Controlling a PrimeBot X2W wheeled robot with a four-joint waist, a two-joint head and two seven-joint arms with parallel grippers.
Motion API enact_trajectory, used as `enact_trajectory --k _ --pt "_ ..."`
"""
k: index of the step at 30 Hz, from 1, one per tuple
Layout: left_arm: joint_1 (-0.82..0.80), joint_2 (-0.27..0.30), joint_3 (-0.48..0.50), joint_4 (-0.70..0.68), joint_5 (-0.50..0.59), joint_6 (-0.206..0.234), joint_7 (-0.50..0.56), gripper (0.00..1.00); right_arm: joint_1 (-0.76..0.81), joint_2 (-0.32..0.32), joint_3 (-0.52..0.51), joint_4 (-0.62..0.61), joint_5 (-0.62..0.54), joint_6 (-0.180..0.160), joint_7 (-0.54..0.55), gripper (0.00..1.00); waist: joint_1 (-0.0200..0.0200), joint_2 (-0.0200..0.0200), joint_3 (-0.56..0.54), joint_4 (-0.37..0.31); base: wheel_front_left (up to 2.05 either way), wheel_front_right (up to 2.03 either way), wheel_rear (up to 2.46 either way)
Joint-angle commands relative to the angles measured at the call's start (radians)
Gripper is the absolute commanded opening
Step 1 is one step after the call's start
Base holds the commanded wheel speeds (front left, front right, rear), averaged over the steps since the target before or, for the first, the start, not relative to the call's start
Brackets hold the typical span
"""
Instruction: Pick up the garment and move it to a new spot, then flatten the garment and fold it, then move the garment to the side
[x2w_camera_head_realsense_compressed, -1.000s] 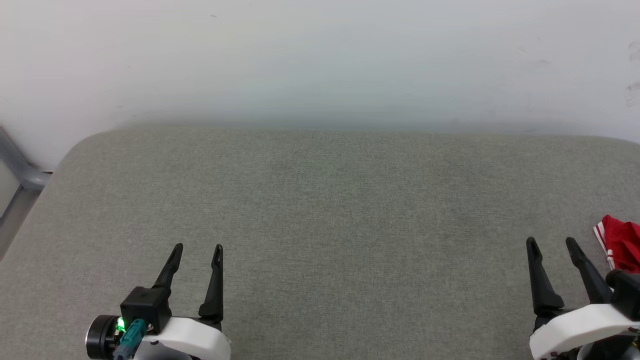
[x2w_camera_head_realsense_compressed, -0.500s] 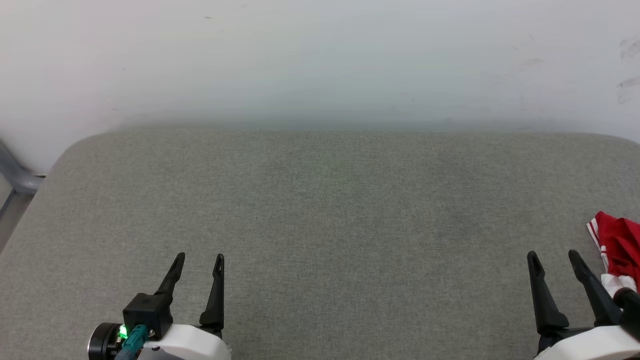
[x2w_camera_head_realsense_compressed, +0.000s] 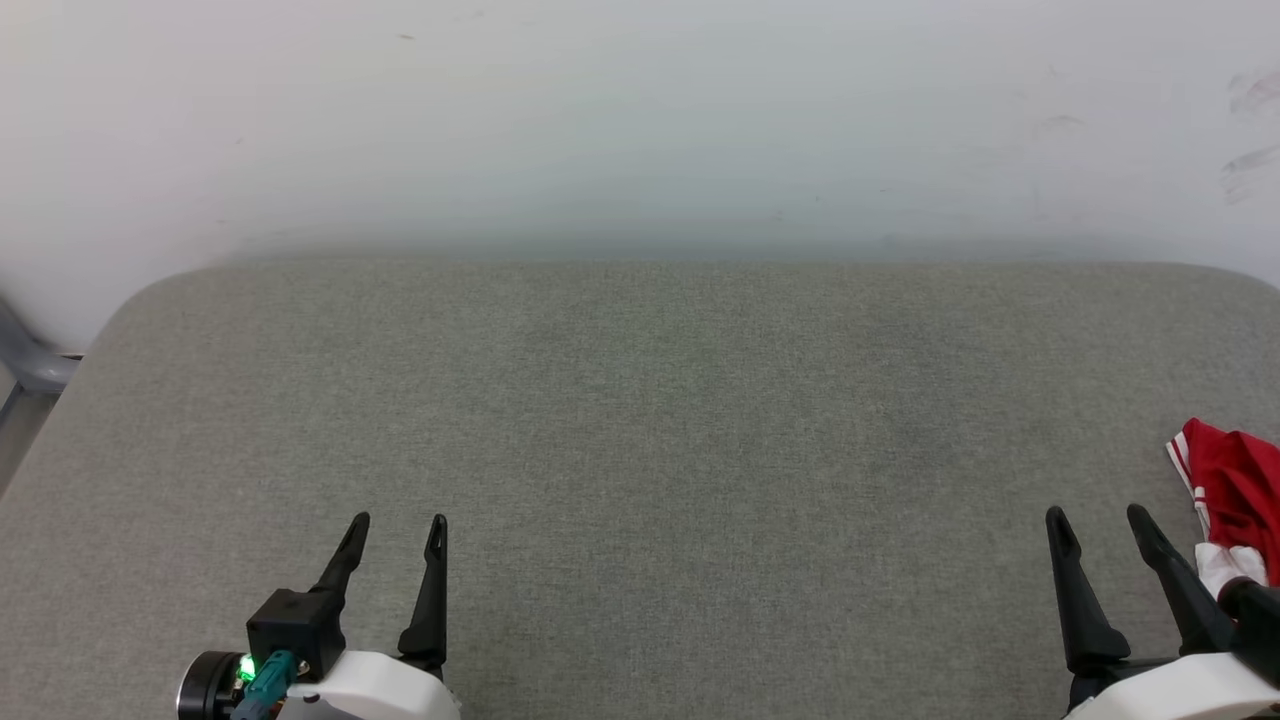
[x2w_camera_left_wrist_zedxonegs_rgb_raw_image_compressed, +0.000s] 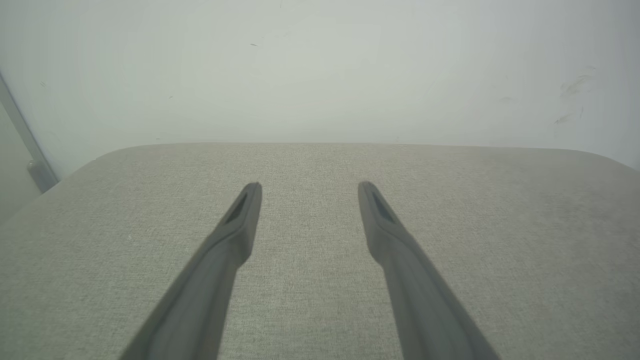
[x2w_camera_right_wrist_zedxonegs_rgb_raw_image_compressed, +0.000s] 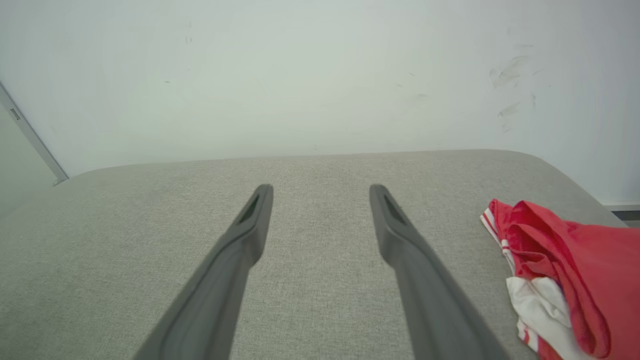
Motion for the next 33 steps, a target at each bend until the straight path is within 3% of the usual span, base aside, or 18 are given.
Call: enact_trajectory --k 1,2,8,33 --pt "-0.012 0.002 0.001 0.005 0.0 -0.004 -0.006 1.0 -0.002 0.004 0.004 0.004 0.003 0.0 -0.001 1.0 0.0 0.0 0.002 -0.002 0.0 0.0 0.0" --pt "-0.001 0.0 0.0 0.003 -0.001 -0.002 0.0 0.0 -0.001 0.0 0.003 0.003 0.001 0.0 -0.001 0.0 0.0 0.0 0.002 -0.002 0.0 0.0 0.0" --pt "0.009 -0.018 0.009 0.027 -0.048 -0.009 0.016 0.0 -0.005 0.0 0.009 0.041 0.052 0.0 -0.003 0.0 0.0001 0.0 0.003 -0.003 0.0 0.0 0.0" --pt "-0.03 -0.075 0.122 0.044 -0.432 -0.075 0.129 0.0 -0.096 -0.015 0.021 0.175 0.496 0.0 -0.004 0.0 0.0001 0.0 0.008 -0.008 0.0 0.0 0.0"
